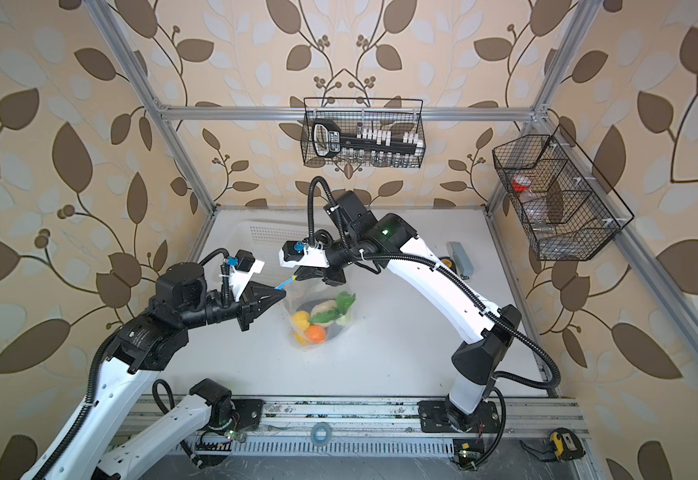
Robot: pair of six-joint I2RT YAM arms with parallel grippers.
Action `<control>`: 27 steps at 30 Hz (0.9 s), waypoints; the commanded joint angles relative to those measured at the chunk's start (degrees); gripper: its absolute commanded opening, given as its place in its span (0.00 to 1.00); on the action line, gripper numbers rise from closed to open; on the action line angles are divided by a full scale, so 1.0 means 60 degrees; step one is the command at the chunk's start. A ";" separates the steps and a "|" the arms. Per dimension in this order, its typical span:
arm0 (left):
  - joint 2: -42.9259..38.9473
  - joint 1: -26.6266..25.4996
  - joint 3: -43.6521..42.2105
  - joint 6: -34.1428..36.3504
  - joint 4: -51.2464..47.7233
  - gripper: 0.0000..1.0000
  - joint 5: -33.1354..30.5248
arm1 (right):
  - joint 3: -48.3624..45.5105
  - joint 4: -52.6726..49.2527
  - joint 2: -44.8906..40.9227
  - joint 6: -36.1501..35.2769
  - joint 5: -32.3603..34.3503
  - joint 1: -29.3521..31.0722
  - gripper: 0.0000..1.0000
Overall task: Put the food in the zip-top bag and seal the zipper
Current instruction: 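Slide the yellow slider along the zipper with the left gripper, away from the right gripper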
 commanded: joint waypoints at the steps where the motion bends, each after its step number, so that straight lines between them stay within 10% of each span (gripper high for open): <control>1: -0.0271 -0.0087 0.0283 0.0202 0.0233 0.00 0.0105 | -0.0145 -0.0250 -0.0281 -0.0099 0.0670 -0.0320 0.04; 27: -0.0685 -0.0087 -0.0127 -0.0295 0.0067 0.00 -0.1951 | -0.0521 -0.0097 -0.0471 -0.0099 0.1028 -0.0875 0.03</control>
